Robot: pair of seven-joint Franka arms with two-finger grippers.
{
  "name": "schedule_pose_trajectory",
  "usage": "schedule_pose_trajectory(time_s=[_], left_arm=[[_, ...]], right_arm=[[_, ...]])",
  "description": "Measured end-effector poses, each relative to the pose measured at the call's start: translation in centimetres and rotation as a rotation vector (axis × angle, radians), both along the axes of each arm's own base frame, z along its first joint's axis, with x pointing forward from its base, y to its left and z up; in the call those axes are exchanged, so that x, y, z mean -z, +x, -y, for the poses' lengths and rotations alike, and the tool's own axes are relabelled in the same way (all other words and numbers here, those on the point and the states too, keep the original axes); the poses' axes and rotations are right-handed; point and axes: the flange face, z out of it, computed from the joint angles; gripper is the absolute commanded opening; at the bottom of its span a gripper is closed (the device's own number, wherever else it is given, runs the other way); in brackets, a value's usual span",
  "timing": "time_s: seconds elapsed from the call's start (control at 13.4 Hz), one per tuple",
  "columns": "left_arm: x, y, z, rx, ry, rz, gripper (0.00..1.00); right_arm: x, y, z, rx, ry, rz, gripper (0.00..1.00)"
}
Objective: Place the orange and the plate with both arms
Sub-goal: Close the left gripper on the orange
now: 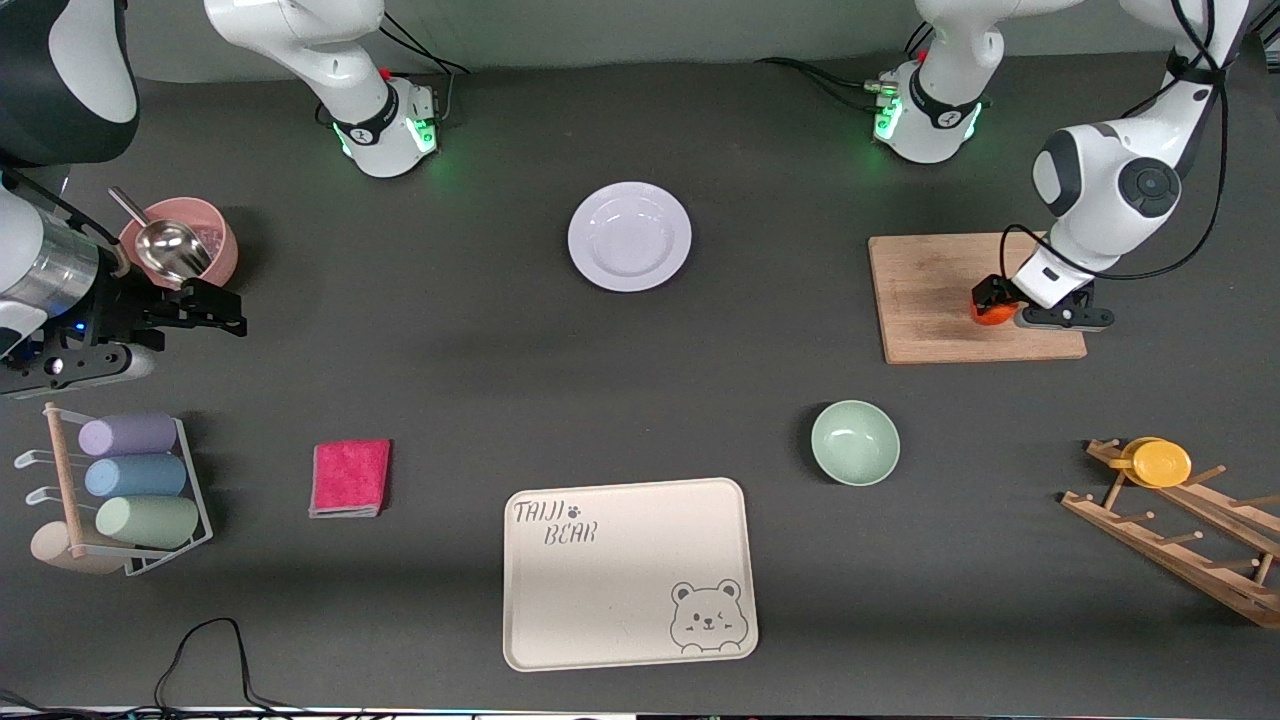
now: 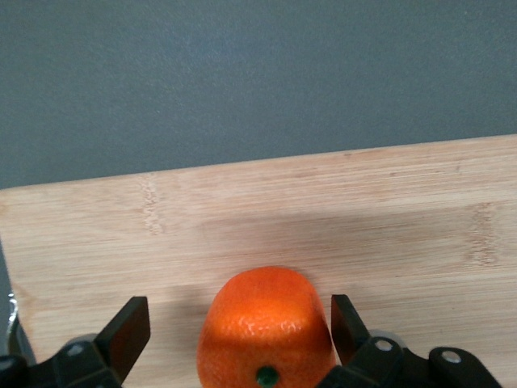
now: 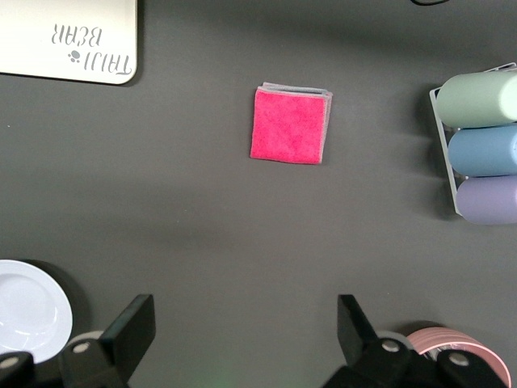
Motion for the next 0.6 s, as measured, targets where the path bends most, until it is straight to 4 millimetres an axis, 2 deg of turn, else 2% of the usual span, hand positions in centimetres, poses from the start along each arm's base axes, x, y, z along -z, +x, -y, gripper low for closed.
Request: schedule_pose_trajectory(time_s=[0.37,0.45,0.6], left_arm=[[0.85,-0.34,0.11,0.002,-0.002,-0.019,1.0],[0.91,-0.39,0.12,0.002,-0.002,-0.02,0.94],[0.97,-0.44,0.13,0.002,-0.003,-0.022,0.7]], right_arm=[[0.01,0.0,-0.02,0.0,0.0,0.0,1.0],[0.02,0.0,-0.02,0.0,0.0,0.0,1.0],[0.04,-0.01,-0.02,0.0,0.0,-0.001,1.0]])
